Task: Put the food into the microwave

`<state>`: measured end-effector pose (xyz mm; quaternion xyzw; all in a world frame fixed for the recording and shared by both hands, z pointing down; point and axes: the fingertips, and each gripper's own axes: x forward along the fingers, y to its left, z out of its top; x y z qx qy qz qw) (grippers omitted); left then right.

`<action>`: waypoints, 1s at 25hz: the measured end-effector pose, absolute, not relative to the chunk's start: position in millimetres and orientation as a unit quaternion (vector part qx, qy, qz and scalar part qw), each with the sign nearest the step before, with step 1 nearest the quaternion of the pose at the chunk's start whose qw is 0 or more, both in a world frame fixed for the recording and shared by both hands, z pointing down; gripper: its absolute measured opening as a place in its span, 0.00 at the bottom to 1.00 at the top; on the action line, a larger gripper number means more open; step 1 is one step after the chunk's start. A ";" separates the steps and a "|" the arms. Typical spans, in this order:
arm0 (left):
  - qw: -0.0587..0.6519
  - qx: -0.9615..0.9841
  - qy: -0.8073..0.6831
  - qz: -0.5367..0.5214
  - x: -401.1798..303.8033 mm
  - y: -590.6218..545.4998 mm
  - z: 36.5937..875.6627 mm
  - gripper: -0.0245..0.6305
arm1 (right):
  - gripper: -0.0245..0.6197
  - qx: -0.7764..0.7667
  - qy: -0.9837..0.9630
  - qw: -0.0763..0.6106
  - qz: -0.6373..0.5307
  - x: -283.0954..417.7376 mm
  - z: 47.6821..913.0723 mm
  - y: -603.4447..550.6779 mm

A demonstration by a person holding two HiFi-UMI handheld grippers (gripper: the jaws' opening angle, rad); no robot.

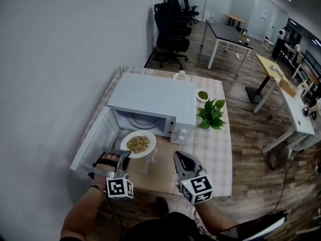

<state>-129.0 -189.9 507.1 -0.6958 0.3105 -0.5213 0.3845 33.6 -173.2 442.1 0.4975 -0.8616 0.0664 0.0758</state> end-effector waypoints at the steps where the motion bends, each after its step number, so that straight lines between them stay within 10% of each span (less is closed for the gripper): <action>1: 0.383 -0.695 0.311 -0.523 -128.9 -196.4 510.5 0.07 | 0.05 0.497 -0.861 0.076 0.069 35.3 443.7 -177.1; 25: 0.348 -0.681 0.287 -0.577 -118.2 -316.7 610.6 0.07 | 0.05 0.488 -0.862 0.108 0.088 70.9 483.7 -237.8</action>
